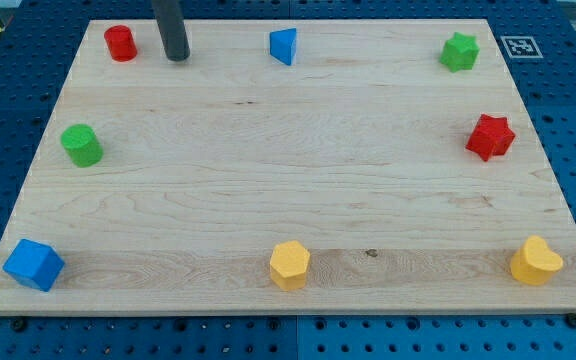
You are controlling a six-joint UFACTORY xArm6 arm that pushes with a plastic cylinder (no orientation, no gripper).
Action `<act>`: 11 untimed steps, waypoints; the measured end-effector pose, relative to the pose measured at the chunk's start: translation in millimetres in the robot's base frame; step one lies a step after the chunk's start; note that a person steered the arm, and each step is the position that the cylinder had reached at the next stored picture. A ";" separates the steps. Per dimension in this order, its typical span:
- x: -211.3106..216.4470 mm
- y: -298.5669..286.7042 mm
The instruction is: Slide the red circle toward bottom
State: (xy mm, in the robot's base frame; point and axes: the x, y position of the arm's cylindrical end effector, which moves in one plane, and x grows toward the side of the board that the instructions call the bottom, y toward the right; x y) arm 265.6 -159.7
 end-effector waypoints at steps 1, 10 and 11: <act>-28.3 -6.5; 7.6 -92.1; 35.7 -92.1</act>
